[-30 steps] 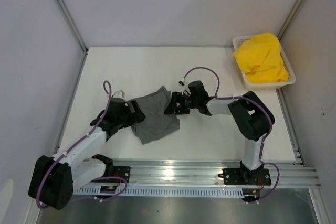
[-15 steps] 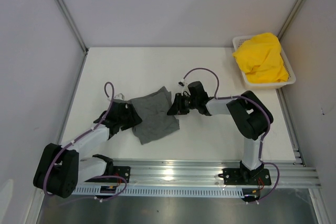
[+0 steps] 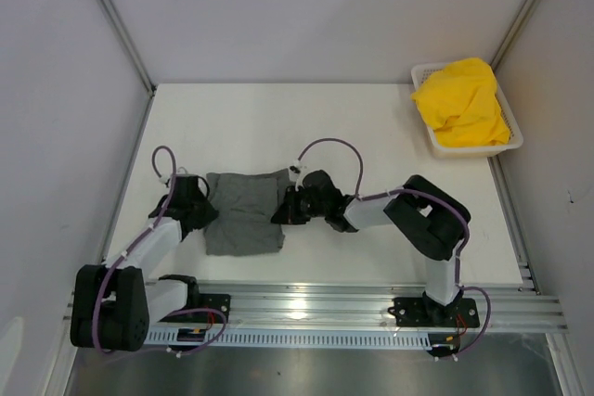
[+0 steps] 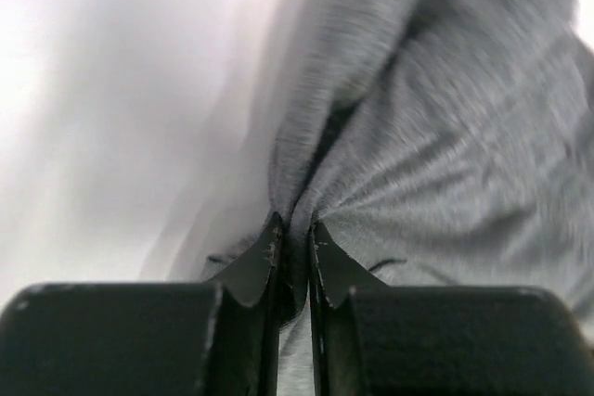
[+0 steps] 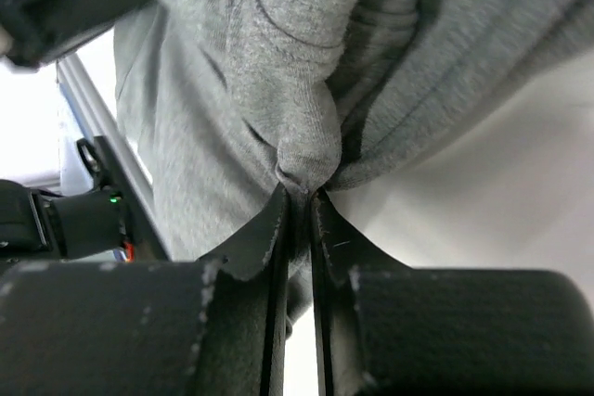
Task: Fold and stack the shorts
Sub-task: Neatly place the folded shorts to the corner
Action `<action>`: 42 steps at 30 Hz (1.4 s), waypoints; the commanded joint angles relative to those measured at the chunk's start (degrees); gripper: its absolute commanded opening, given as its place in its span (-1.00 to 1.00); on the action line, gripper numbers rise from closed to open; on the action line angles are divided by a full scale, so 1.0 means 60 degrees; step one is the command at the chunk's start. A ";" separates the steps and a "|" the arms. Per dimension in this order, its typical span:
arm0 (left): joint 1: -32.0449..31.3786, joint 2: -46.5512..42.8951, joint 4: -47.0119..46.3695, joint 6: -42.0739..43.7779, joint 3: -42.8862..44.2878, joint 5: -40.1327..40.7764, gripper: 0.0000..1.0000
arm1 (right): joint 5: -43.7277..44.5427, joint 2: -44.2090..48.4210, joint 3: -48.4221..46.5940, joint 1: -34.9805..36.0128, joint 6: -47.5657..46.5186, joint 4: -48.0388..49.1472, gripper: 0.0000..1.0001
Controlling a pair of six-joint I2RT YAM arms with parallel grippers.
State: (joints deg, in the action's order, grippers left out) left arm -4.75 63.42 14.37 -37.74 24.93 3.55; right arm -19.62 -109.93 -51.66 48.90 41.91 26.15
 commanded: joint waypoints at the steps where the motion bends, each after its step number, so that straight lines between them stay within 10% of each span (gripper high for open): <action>1: 0.1139 0.0196 0.0826 -0.0287 0.0430 0.1092 -0.81 | 0.1144 -0.0352 -0.0119 0.0754 0.0763 0.0783 -1.00; 5: 0.1729 0.0052 0.0945 -0.0127 0.0285 0.0815 -0.07 | 0.1394 -0.1028 -0.1099 0.1399 0.1013 0.0697 -1.00; 6: 0.1773 -0.0095 0.1090 -0.0199 0.0255 0.0872 0.92 | 0.1438 -0.1131 -0.1218 0.1574 0.1042 0.0695 -1.00; 7: 0.1788 -0.0401 0.1178 -0.0345 0.0226 0.1148 0.98 | 0.1511 -0.1320 -0.1335 0.1648 0.1071 0.0666 -1.00; 22: 0.1715 -0.3889 0.2746 -0.0581 0.1716 0.1650 0.98 | 0.1570 -0.2962 -0.3342 0.2307 0.1392 0.0270 -1.00; 37: 0.1715 -0.3611 0.3611 0.0356 0.3521 0.0375 0.98 | 0.1907 -0.4763 -0.5789 0.3143 0.2155 0.0167 -0.98; 42: 0.1715 -0.3290 0.3625 0.0766 0.3740 -0.0005 0.98 | 0.2141 -0.4766 -0.5703 0.3202 0.2361 0.0607 0.02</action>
State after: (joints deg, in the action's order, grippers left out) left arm 5.39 42.81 35.53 -36.16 45.19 6.20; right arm -9.04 -137.25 -86.17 67.44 56.16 31.99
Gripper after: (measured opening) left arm 0.990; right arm 0.452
